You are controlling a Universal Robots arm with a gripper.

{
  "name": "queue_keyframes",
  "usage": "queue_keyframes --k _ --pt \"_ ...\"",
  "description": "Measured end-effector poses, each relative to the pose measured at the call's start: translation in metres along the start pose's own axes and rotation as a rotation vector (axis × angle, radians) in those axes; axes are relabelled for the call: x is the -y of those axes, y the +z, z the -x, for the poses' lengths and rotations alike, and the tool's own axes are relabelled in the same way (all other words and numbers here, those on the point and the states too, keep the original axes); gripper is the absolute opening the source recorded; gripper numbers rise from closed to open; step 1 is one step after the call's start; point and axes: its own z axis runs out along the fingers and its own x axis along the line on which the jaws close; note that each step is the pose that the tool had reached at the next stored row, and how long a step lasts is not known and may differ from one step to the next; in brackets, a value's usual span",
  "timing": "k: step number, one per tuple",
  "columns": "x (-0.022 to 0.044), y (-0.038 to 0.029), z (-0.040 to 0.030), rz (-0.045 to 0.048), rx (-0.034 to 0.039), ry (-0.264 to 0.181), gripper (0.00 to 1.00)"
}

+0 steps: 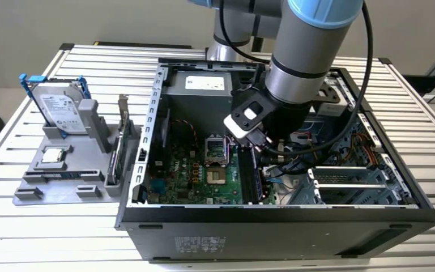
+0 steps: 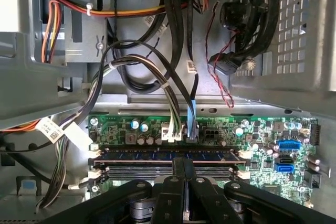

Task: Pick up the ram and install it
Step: 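Press down the ram until it locks into place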

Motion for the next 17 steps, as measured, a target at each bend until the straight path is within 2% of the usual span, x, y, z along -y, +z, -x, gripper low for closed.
queue_keyframes --k 9,17 --pt "0.0001 0.0004 -0.0004 -0.0016 0.0002 -0.005 0.00" --pt "-0.0001 0.0141 -0.0104 -0.0015 -0.0001 -0.004 0.00"
